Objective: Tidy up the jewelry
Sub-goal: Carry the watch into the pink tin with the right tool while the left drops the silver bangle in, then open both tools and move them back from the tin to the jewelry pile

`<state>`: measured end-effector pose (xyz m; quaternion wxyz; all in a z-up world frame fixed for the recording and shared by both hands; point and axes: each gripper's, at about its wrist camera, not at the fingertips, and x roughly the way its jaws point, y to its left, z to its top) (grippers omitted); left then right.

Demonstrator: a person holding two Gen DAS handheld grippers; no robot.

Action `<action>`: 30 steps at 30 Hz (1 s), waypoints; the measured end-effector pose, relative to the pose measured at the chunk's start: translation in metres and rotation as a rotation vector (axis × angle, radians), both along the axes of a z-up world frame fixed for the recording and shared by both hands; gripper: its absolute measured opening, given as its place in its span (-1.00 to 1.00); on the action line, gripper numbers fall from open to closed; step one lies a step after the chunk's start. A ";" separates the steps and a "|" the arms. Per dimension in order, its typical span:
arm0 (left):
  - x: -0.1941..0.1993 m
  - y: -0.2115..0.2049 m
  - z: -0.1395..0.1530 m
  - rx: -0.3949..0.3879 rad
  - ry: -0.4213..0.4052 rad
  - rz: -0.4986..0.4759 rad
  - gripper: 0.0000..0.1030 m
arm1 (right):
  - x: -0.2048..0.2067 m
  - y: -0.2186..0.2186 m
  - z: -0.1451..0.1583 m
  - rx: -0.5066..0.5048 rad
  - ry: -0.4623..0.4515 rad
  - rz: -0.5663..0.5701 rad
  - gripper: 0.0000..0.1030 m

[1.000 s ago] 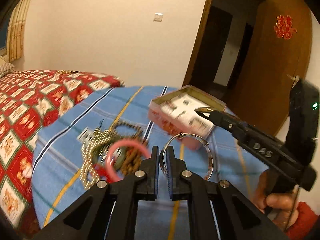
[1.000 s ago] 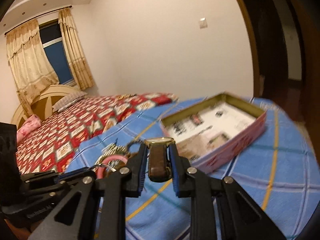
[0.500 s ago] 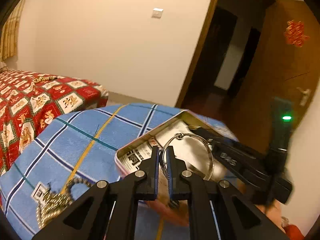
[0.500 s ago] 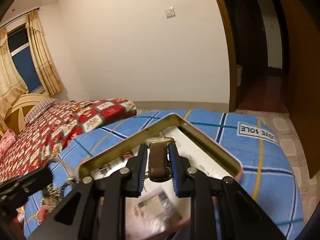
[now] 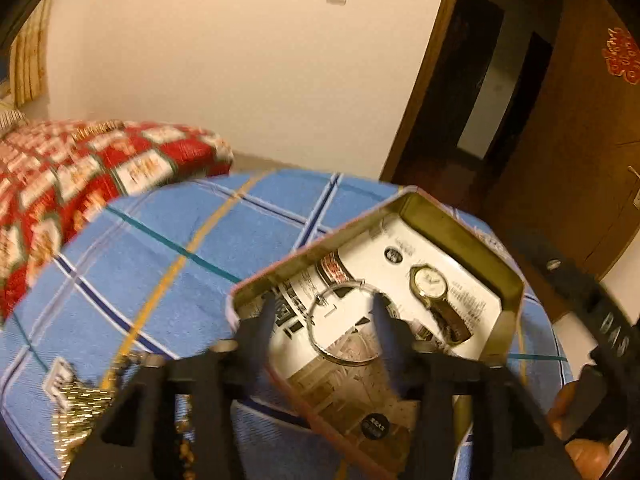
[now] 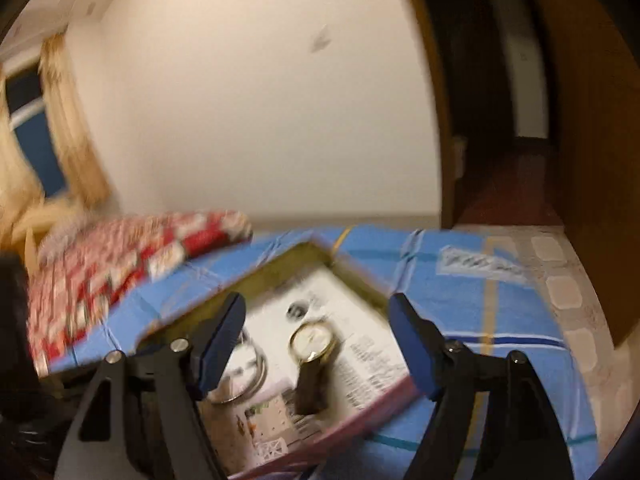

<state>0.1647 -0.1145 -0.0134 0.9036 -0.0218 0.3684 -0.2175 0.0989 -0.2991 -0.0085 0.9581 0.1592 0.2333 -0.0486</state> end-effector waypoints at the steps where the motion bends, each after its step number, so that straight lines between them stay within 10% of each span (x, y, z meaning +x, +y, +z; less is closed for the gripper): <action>1: -0.007 0.004 0.006 0.002 -0.039 0.012 0.33 | -0.009 -0.005 0.003 0.007 -0.026 -0.047 0.50; 9: -0.050 0.034 0.008 0.029 -0.084 0.069 0.36 | -0.053 -0.027 -0.002 0.096 -0.021 -0.233 0.50; 30: -0.120 0.074 -0.010 0.065 -0.071 0.093 0.36 | -0.076 0.040 -0.014 -0.078 0.084 -0.183 0.50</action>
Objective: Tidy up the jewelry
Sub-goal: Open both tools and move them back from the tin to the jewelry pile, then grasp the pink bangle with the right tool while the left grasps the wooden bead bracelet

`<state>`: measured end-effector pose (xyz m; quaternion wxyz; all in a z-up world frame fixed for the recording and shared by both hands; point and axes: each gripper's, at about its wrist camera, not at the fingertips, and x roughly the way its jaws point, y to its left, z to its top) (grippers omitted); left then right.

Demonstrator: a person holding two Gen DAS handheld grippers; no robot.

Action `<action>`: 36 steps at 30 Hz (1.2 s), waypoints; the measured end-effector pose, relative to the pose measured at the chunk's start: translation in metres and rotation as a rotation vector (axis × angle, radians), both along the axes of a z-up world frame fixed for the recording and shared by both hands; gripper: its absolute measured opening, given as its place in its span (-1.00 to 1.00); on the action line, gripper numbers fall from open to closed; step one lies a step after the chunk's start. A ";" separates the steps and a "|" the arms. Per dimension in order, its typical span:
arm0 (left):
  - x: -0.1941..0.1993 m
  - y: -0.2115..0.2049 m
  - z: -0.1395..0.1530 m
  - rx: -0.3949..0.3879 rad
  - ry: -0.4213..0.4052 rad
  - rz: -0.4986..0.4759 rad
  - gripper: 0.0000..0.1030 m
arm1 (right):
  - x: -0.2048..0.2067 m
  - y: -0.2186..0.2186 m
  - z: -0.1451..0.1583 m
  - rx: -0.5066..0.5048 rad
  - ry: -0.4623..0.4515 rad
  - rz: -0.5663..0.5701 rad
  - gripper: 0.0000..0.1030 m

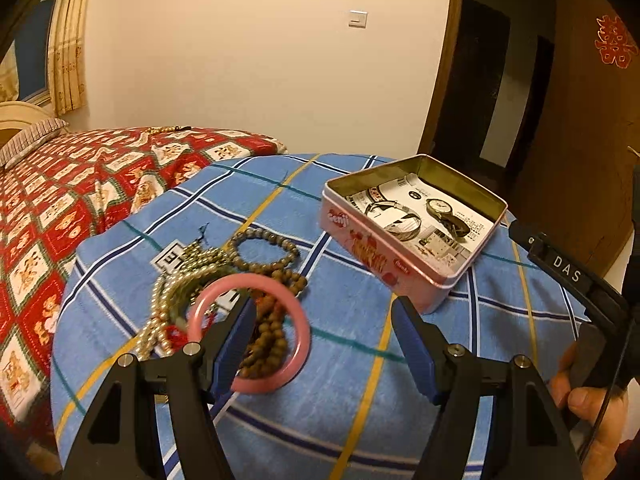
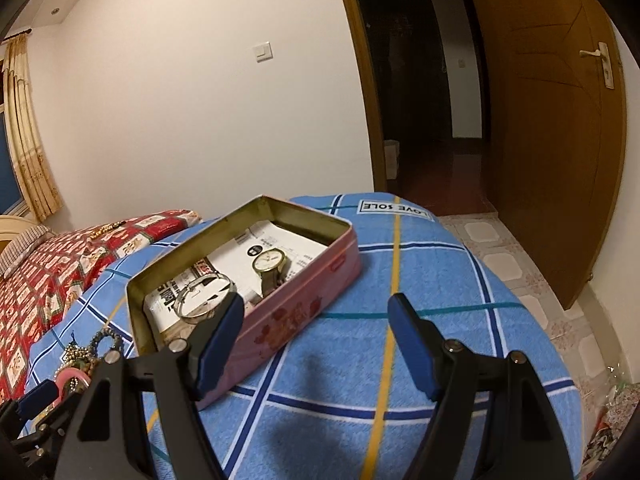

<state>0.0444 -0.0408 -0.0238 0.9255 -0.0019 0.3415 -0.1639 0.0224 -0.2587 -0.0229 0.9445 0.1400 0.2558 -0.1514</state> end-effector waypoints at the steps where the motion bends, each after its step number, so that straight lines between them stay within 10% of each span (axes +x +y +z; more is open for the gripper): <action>1: -0.002 0.003 0.000 -0.003 -0.001 0.000 0.36 | -0.001 0.000 0.000 0.002 0.001 -0.003 0.50; 25: -0.013 0.099 -0.002 -0.015 -0.009 0.125 0.36 | -0.022 0.028 0.001 0.015 0.019 0.061 0.39; 36: -0.012 0.122 -0.009 0.002 0.007 0.160 0.36 | -0.011 0.117 0.002 0.008 0.040 0.421 0.16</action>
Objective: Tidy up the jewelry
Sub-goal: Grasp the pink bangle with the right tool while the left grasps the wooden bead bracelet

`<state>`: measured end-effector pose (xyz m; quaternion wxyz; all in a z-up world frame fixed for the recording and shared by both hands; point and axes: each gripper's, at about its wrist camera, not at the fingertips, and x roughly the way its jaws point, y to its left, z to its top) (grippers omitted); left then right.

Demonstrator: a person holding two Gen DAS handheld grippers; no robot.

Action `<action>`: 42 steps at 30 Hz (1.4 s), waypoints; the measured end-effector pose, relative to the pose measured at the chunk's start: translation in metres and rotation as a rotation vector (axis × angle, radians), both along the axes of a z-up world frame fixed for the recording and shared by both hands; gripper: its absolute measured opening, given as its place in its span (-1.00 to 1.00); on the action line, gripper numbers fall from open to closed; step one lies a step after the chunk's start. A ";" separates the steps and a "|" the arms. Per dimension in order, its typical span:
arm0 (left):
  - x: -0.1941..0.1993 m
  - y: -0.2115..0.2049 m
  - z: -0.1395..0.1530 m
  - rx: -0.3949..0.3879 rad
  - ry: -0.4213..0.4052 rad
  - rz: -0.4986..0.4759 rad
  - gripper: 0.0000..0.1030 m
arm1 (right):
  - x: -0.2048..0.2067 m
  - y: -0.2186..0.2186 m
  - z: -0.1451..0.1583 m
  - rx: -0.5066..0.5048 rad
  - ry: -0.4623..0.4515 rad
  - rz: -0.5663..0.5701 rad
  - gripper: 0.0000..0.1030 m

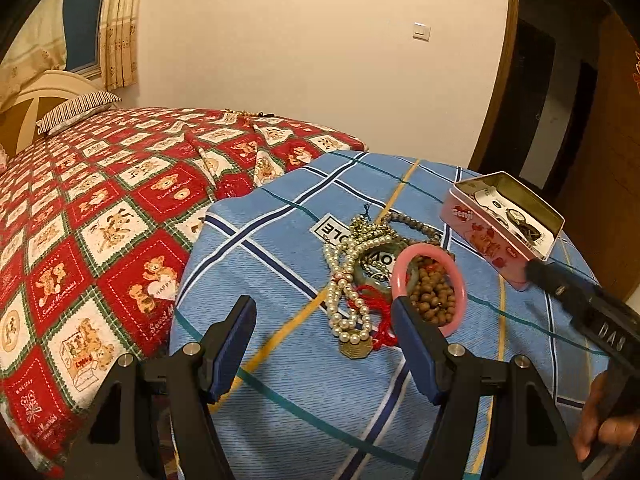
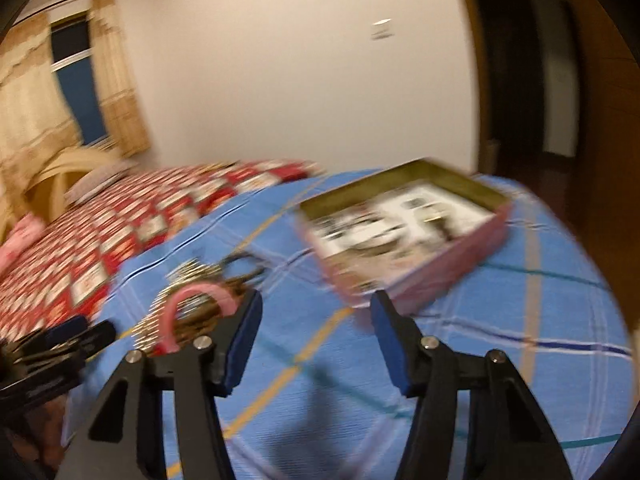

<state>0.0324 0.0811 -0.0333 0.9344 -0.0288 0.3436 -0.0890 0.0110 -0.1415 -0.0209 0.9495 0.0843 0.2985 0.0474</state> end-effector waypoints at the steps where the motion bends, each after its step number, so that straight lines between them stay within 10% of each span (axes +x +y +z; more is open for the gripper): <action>1: 0.000 0.001 0.000 0.007 -0.003 0.005 0.36 | 0.004 0.007 -0.002 0.006 0.019 0.036 0.16; 12: 0.006 0.033 0.002 -0.006 -0.015 0.100 0.36 | 0.048 0.066 -0.021 0.046 0.156 0.190 0.72; 20: 0.006 0.039 -0.001 -0.005 -0.008 0.103 0.36 | 0.070 0.087 -0.040 -0.025 0.261 0.195 0.72; 35: 0.010 0.025 -0.007 -0.030 0.027 0.044 0.36 | 0.038 0.028 -0.016 0.133 0.100 0.141 0.62; 42: 0.006 -0.019 0.006 -0.081 0.010 -0.157 0.36 | 0.023 -0.009 0.001 0.100 -0.030 -0.042 0.62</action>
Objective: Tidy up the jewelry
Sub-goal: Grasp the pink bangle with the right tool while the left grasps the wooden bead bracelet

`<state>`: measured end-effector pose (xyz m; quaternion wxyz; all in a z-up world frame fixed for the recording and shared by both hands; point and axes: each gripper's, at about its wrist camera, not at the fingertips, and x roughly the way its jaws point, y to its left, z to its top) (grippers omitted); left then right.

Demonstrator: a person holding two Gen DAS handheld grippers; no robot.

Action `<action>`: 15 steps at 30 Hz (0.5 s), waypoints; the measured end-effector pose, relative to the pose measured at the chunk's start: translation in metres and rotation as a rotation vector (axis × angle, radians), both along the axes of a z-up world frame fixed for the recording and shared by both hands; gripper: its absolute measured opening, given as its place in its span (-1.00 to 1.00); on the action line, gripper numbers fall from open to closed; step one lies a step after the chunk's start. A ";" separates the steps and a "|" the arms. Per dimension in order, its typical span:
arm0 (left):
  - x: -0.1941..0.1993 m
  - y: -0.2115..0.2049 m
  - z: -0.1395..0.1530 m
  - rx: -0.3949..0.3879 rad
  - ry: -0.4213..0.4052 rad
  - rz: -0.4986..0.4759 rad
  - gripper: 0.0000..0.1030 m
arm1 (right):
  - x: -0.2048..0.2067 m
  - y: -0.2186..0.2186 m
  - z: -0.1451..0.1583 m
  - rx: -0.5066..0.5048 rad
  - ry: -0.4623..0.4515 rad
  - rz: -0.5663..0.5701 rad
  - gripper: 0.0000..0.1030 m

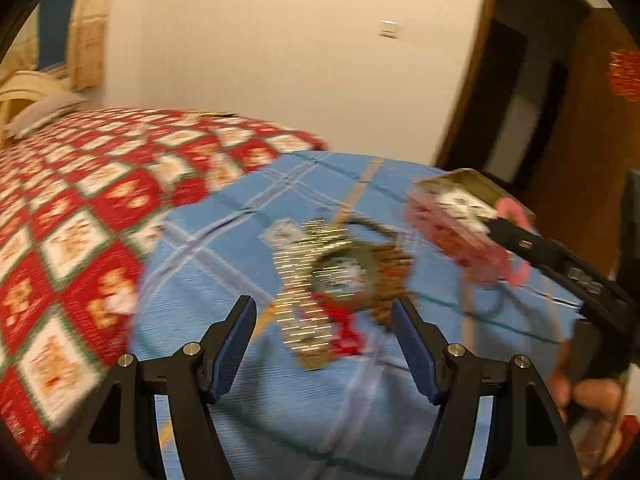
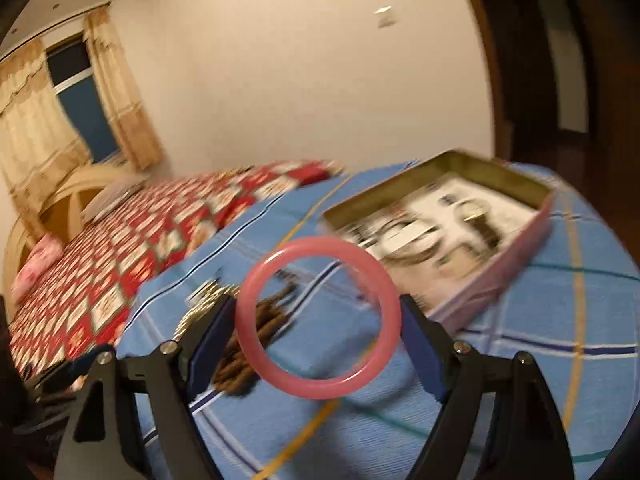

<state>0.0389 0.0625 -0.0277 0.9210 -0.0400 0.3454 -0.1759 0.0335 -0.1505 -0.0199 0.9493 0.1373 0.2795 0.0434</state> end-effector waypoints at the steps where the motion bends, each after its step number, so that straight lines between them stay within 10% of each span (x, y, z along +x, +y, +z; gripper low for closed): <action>1: 0.001 -0.010 0.002 -0.001 -0.003 -0.029 0.28 | 0.000 -0.004 0.001 -0.004 -0.007 -0.018 0.62; 4: 0.009 -0.039 -0.001 0.039 0.023 -0.093 -0.05 | -0.001 -0.016 0.004 -0.015 -0.021 -0.073 0.62; 12: 0.036 -0.071 -0.019 0.043 0.135 -0.129 -0.07 | -0.004 -0.026 0.004 -0.021 -0.026 -0.099 0.62; 15: 0.042 -0.074 -0.025 0.039 0.175 -0.134 -0.60 | -0.004 -0.027 0.003 -0.013 -0.022 -0.089 0.62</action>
